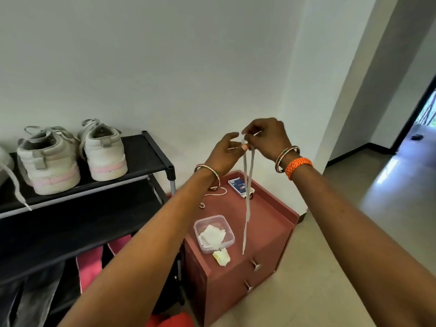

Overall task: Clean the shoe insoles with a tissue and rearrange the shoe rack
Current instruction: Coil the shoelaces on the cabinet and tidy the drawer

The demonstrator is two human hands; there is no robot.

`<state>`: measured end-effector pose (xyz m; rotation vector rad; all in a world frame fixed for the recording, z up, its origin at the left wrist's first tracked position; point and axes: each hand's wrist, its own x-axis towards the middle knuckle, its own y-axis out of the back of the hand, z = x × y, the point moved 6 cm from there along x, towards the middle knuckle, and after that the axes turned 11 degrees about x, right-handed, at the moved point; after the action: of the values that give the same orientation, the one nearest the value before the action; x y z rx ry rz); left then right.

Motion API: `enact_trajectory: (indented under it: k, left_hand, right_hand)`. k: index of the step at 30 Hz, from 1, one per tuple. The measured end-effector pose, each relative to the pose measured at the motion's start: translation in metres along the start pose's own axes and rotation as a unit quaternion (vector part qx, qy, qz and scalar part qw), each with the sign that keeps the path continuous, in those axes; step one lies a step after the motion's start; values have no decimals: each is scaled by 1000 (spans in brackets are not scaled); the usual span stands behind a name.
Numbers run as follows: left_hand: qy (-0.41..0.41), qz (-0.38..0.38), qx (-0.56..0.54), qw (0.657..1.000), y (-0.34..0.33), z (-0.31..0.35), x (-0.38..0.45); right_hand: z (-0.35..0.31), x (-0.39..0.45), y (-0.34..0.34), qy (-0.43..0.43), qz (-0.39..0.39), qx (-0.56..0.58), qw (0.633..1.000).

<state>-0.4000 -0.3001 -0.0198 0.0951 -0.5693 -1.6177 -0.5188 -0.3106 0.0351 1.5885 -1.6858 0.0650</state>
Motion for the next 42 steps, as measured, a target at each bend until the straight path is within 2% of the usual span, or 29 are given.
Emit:
enact_trajectory:
  k: [3,6,10,12,14,16,18,20,22,23,25,27,30,34,39,41,42]
  left_hand:
    - [15,-8,-76,997,3,14,-15]
    - [35,-43,-86,995,11,10,-38]
    - [32,-80,-60,994,35,4,-79]
    - [36,-68,-66,995,55,-6,-99]
    - [41,-47,-76,995,78,-18,-116]
    - [40,-35,-52,997,98,-26,-130]
    - [35,-53,11,998,108,-29,-139]
    - [28,-79,62,995,108,-25,-144]
    - [26,-87,94,992,108,-18,-145]
    - [31,-89,107,990,111,-15,-146]
    - [51,-113,129,984,120,-14,-151]
    - [75,-136,130,979,133,-17,-160]
    - [103,-118,69,985,155,-30,-178]
    - [123,-59,-47,990,177,-52,-198]
    - [119,14,-154,981,180,-54,-203]
    - [124,59,-240,961,180,-49,-202]
    - [128,87,-303,940,181,-47,-201]
  right_hand:
    - [-22,-22,-1,7,-49,-33,998]
    - [-31,-40,5,13,-46,-39,998]
    - [-28,-59,18,-6,59,-25,998]
    - [-20,-69,26,-43,120,-25,991]
    - [-4,-79,25,-109,143,-37,983]
    - [4,-91,5,-172,81,-59,980]
    - [-8,-102,-30,-167,-7,-25,986]
    - [-39,-112,-67,-135,-81,105,982]
    - [-73,-125,-100,-138,-154,256,944]
    - [-86,-131,-112,-133,-183,289,930]
    - [-99,-139,-123,-98,-205,260,938]
    - [-98,-140,-123,-67,-188,233,952]
    - [-86,-132,-107,-48,-100,232,966]
    - [-55,-120,-84,-73,21,261,962]
    - [-42,-119,-90,-130,6,209,969]
    - [-48,-125,-98,-152,-14,207,966]
    - [-54,-127,-103,-144,-40,171,974]
